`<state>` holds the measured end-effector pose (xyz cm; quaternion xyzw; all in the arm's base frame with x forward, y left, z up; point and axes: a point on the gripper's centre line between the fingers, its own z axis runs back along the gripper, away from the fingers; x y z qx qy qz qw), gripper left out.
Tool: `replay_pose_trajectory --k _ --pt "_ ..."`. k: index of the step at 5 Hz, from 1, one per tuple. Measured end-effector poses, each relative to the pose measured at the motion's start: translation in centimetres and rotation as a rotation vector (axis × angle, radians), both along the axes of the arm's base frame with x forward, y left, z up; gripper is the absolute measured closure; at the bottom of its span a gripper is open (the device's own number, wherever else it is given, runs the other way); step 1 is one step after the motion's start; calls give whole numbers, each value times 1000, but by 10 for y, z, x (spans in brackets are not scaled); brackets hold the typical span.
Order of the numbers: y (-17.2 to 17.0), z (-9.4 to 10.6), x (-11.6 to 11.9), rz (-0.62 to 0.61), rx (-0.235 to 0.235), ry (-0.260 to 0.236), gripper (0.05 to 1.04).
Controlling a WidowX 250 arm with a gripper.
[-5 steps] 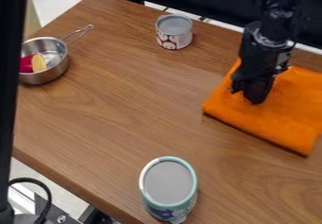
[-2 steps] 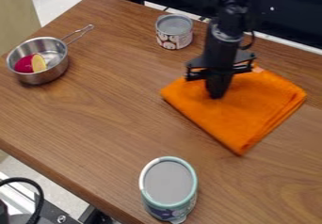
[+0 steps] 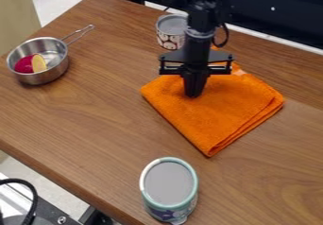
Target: Put the orange cloth to the bottom of the table
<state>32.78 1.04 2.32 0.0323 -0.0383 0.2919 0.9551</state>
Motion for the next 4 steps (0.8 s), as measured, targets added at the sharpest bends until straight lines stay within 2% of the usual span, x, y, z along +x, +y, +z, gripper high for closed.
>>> replay_pose_trajectory --k 3,4 --pt "32 -7 -6 2 30 -21 1031" --pt "41 -9 -14 -16 -5 -17 1031"
